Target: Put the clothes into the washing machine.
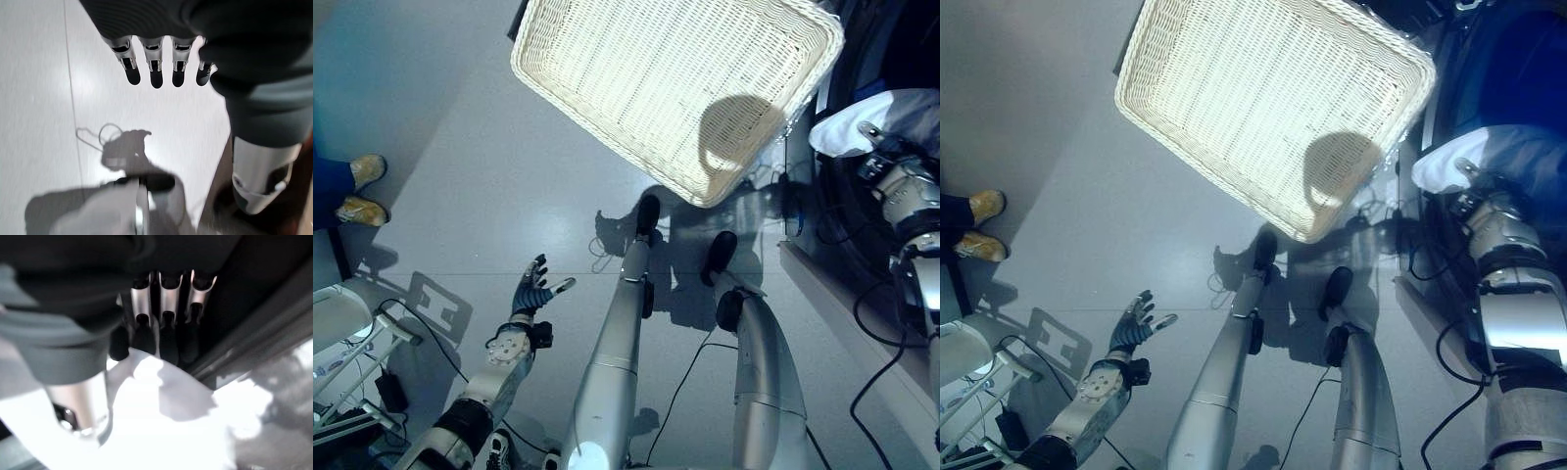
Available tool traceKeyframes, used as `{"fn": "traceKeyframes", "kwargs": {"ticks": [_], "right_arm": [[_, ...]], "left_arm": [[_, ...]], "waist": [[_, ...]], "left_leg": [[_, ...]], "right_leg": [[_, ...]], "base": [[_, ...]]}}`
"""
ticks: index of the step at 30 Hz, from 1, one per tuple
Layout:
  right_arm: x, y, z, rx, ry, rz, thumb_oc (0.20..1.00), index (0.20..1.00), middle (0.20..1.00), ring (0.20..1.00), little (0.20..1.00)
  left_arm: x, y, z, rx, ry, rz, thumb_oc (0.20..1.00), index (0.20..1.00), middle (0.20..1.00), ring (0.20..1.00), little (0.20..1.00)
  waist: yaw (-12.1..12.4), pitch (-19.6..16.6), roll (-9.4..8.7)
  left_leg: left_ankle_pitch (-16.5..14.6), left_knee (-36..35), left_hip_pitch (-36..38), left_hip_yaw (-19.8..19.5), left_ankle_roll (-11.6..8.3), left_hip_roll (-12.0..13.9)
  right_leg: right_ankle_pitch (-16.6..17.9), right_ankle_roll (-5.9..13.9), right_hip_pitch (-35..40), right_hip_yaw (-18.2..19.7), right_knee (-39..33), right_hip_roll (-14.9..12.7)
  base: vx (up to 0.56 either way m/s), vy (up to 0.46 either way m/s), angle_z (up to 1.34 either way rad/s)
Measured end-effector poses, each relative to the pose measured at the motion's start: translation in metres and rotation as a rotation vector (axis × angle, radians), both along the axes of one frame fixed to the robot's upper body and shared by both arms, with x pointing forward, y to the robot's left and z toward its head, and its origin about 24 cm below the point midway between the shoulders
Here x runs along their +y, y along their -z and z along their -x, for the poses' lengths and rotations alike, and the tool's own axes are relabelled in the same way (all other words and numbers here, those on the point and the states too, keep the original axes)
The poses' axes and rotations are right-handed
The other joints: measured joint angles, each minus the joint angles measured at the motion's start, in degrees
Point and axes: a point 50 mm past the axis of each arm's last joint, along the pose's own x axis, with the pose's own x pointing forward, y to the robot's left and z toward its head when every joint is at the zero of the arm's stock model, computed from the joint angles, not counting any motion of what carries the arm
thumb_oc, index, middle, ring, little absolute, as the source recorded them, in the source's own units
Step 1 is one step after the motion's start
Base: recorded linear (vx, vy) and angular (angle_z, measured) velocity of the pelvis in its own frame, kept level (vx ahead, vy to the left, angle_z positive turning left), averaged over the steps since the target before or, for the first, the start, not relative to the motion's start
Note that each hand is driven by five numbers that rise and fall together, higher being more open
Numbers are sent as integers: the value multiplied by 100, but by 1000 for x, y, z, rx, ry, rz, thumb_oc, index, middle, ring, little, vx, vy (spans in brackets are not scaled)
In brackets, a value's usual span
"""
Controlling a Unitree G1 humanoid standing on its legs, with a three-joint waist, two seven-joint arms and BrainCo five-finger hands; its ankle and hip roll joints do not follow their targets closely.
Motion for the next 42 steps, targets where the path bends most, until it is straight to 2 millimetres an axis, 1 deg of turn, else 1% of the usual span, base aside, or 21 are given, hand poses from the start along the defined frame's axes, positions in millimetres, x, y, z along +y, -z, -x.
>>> {"fn": "traceKeyframes", "kwargs": {"ticks": [2,4,5,7,9,11,12,14,15,16,17,18,20,23,31,34,36,37,40,41,42], "right_arm": [[3,-10,0,-89,50,-45,1000,1000,1000,1000,1000],[2,-9,3,-132,79,-62,1000,1000,1000,1000,1000],[1,-14,6,-186,139,-87,1000,1000,1000,1000,1000],[-4,-17,12,-217,237,-103,1000,1000,1000,1000,1000],[-2,-23,16,-270,322,-119,1000,1000,1000,1000,1000],[-4,-28,24,-302,456,-116,1000,1000,1000,1000,1000],[-7,-31,32,-330,564,-112,1000,1000,1000,1000,1000],[-14,-32,45,-356,715,-112,1000,1000,1000,1000,1000],[-16,-32,48,-359,750,-108,1000,1000,1000,1000,1000],[-18,-33,56,-376,847,-118,1000,1000,1000,1000,1000],[-17,-37,60,-407,894,-111,1000,1000,1000,1000,1000],[-12,-46,67,-464,983,-77,1000,1000,1000,1000,1000],[-6,-55,70,-493,1031,4,1000,1000,1000,1000,1000],[-5,-59,72,-491,1083,22,1000,1000,1000,1000,1000],[-4,-61,73,-474,1107,71,1000,1000,1000,1000,1000],[-4,-54,70,-439,1069,73,1000,1000,1000,1000,1000],[-7,-43,62,-401,940,30,1000,1000,1000,1000,1000],[-6,-42,58,-398,892,32,1000,1000,1000,1000,1000],[2,-38,46,-394,690,100,1000,1000,1000,1000,1000],[8,-35,43,-400,615,139,1000,1000,1000,1000,1000],[8,-35,43,-400,615,139,1000,1000,1000,1000,1000]], "left_arm": [[-6,2,0,1,-16,37,1000,1000,1000,1000,1000],[-6,4,1,7,-35,56,1000,1000,1000,1000,1000],[-4,4,1,2,-54,55,1000,1000,1000,1000,1000],[-3,4,1,2,-67,52,1000,1000,1000,1000,1000],[-2,2,1,-7,-77,52,1000,1000,1000,1000,1000],[-2,1,1,-19,-76,57,1000,1000,1000,1000,1000],[-2,0,1,-23,-82,57,1000,1000,1000,1000,1000],[0,-1,0,-28,-93,57,1000,1000,1000,1000,1000],[1,-1,0,-29,-95,56,1000,1000,1000,1000,1000],[2,-1,0,-29,-101,56,1000,1000,1000,1000,1000],[2,-1,1,-29,-104,56,1000,1000,1000,1000,1000],[2,-2,0,-31,-106,58,1000,1000,1000,1000,1000],[-1,-5,0,-45,-98,73,1000,1000,1000,1000,1000],[-1,-4,0,-40,-96,71,1000,1000,1000,1000,1000],[1,-3,0,-31,-101,95,1000,1000,1000,1000,1000],[2,0,1,-16,-103,101,1000,1000,1000,1000,1000],[5,4,2,3,-106,96,1000,1000,1000,1000,1000],[5,5,2,4,-102,99,1000,1000,1000,1000,1000],[4,5,2,5,-92,106,1000,1000,1000,1000,1000],[3,7,2,10,-95,113,1000,1000,1000,1000,1000],[3,7,2,10,-95,113,1000,1000,1000,1000,1000]], "waist": [[-52,-1,1],[-53,-1,1],[-55,-3,4],[-92,-4,6],[-137,-4,6],[-149,-3,6],[-168,-3,6],[-231,-3,5],[-246,-3,5],[-284,-3,5],[-316,-3,5],[-360,-3,5],[-315,-4,6],[-317,-4,6],[-321,-3,6],[-324,-3,6],[-366,-4,6],[-362,-4,6],[-384,-4,6],[-426,-4,5],[-426,-4,5]], "left_leg": [[-78,21,-9,85,14,-67],[-89,11,22,121,36,-87],[-83,-10,12,169,85,-86],[-54,-65,14,258,158,-112],[-40,-133,19,323,237,-139],[-36,-142,20,430,323,-156],[-50,-138,26,459,367,-170],[-73,-135,72,553,442,-194],[-77,-140,101,577,457,-205],[-77,-175,197,602,483,-231],[-66,-216,261,634,500,-246],[-42,-295,372,711,531,-259],[-22,-406,479,810,557,-269],[-13,-444,541,831,570,-277],[-34,-533,649,883,608,-302],[-34,-564,737,883,609,-303],[-34,-592,867,878,609,-314],[-34,-611,909,879,609,-316],[-28,-629,956,884,618,-329],[-25,-629,963,884,622,-341],[-25,-629,963,884,622,-341]], "right_leg": [[119,36,-43,50,-191,-10],[159,87,-28,128,-237,-6],[263,105,-19,153,-366,5],[345,182,-26,234,-469,-1],[436,246,-21,315,-597,-29],[490,320,-17,409,-672,-51],[531,370,17,437,-714,-61],[560,421,69,468,-767,-107],[567,437,88,493,-776,-115],[591,470,150,562,-813,-122],[595,486,173,589,-820,-136],[615,512,226,655,-843,-142],[620,532,240,762,-845,-142],[645,546,307,791,-915,-131],[706,628,430,836,-1067,-144],[705,628,520,839,-1097,-142],[712,637,663,825,-1154,-136],[718,641,702,826,-1182,-133],[725,650,752,826,-1200,-118],[734,661,768,829,-1205,-112],[734,661,768,829,-1205,-112]], "base": [[-23,-21,0],[-53,10,-10],[-39,21,-19],[-41,39,-17],[-42,58,-12],[-38,60,-11],[-26,43,-9],[-31,59,-8],[-37,78,-10],[-33,76,-10],[-35,91,-14],[-28,86,-12],[-23,95,-14],[-20,73,-5],[-18,81,-4],[-16,62,0],[-26,56,-1],[-26,58,-1],[-30,81,1],[-30,76,1],[-28,73,-1]]}}
